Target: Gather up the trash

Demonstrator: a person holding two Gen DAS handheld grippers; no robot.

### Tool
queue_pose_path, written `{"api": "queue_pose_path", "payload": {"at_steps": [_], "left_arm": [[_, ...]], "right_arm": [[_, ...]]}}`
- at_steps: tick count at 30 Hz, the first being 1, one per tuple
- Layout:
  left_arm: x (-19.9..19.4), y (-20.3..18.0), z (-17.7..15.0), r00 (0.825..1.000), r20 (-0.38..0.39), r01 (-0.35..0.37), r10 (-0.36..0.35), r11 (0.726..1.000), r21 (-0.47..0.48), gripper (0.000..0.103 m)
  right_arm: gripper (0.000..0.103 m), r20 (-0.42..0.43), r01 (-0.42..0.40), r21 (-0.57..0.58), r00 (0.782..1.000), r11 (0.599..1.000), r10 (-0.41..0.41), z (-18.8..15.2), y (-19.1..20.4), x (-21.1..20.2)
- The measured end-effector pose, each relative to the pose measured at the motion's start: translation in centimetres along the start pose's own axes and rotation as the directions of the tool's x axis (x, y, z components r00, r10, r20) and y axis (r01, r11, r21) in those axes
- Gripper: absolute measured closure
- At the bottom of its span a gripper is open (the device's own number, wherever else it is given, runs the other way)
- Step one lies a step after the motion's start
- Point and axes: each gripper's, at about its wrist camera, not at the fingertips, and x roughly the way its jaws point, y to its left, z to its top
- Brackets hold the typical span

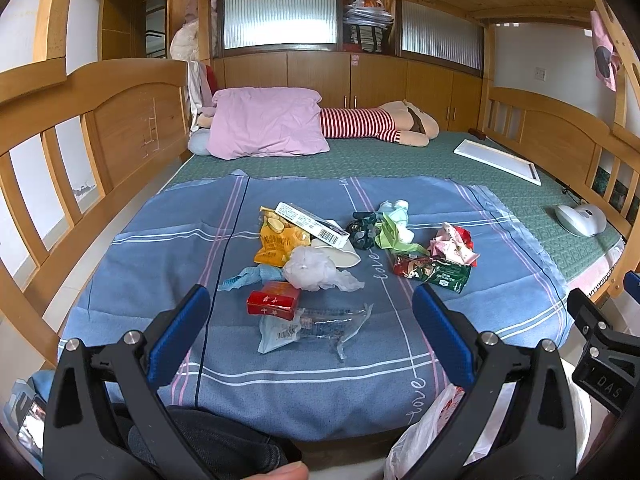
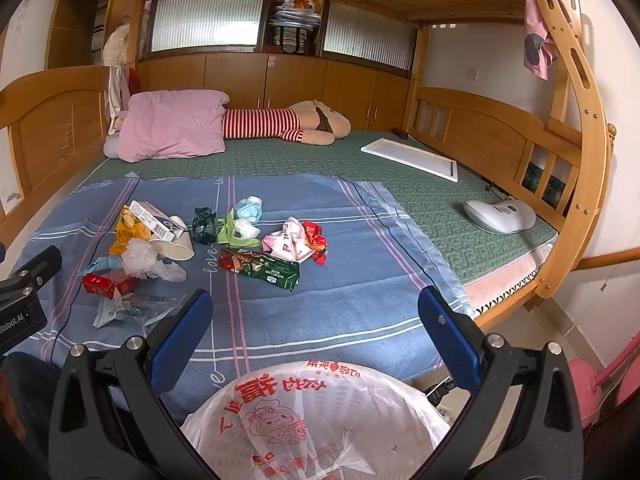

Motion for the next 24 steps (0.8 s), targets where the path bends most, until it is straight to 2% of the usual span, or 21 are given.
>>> {"api": "queue_pose_path", "payload": {"at_steps": [24], "left_arm": [[0.11, 0.19, -0.35, 1.000, -0.003, -0.002, 0.002, 1.000, 0.002, 0.002]], "right_arm": [[0.003, 0.000, -0.001, 0.001, 1.000, 1.000, 0.001, -0.12, 0.05, 0.14]]}}
